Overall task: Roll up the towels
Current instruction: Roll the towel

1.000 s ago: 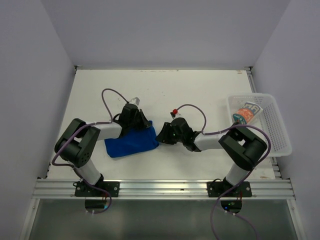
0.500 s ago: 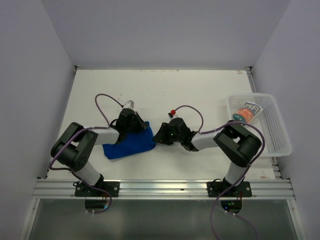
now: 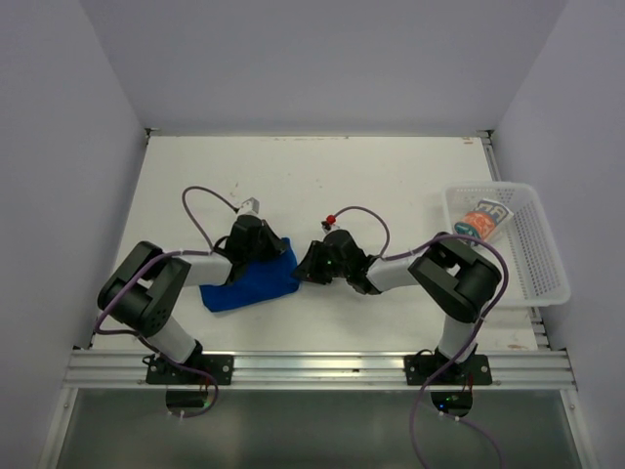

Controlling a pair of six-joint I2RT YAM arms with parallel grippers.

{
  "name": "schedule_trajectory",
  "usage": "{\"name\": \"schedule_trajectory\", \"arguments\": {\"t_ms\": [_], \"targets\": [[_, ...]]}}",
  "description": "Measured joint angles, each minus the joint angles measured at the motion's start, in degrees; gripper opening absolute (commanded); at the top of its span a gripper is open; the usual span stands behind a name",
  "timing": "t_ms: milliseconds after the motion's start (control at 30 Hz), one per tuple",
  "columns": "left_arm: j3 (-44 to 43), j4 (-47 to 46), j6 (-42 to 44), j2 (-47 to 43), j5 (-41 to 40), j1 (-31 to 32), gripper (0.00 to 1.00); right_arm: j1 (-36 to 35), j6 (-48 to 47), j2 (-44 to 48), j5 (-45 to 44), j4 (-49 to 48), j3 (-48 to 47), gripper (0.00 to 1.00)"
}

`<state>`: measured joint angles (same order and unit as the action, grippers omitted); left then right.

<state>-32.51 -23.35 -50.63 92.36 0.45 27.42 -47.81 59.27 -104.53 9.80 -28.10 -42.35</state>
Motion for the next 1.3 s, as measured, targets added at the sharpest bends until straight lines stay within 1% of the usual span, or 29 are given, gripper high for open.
{"name": "schedule_trajectory", "arguments": {"t_ms": [33,167,433,500,533,567,600,700,833,933,1167,1300], "targets": [[0.2,0.0,0.0,-0.2,-0.2,0.0,0.00,-0.2,-0.2,0.0,-0.3,0.4,-0.2,0.13],[0.3,0.7,0.1,-0.8,-0.5,0.0,0.00,-1.6,-1.8,0.0,-2.0,1.9,-1.4,0.00],[-2.4,7.6,2.3,-3.2,-0.3,0.0,0.00,-6.1,-8.5,2.6,-11.0,7.7,-2.8,0.00],[-3.4,9.5,3.2,-3.8,0.8,0.0,0.08,-7.2,-10.4,3.7,-13.7,9.5,-2.8,0.00],[-3.8,10.2,3.5,-4.1,1.4,0.0,0.17,-7.7,-11.4,4.3,-15.2,10.5,-2.8,0.00],[-4.2,11.0,3.8,-4.3,2.0,0.0,0.22,-8.2,-12.4,5.0,-16.5,11.5,-2.8,0.00],[-4.5,11.6,4.0,-4.6,2.5,0.0,0.29,-8.7,-13.4,5.5,-17.9,12.6,-2.9,0.00],[-6.4,13.4,5.0,-5.2,3.2,-0.3,0.33,-10.2,-16.1,6.8,-21.0,16.7,-3.5,0.00],[-10.2,15.5,5.9,-6.1,4.1,-0.8,0.40,-11.8,-19.4,8.3,-24.9,21.7,-4.5,0.00],[-12.9,16.6,6.4,-7.1,5.3,-0.8,0.43,-12.3,-21.2,9.0,-27.2,24.7,-5.0,0.00],[-18.8,20.1,6.7,-6.7,10.9,-0.8,0.44,-15.4,-24.2,9.1,-33.4,30.3,-7.4,0.00],[-20.1,21.1,5.9,-5.3,14.9,-0.5,0.44,-17.0,-25.0,9.1,-36.2,32.4,-8.8,0.00]]}}
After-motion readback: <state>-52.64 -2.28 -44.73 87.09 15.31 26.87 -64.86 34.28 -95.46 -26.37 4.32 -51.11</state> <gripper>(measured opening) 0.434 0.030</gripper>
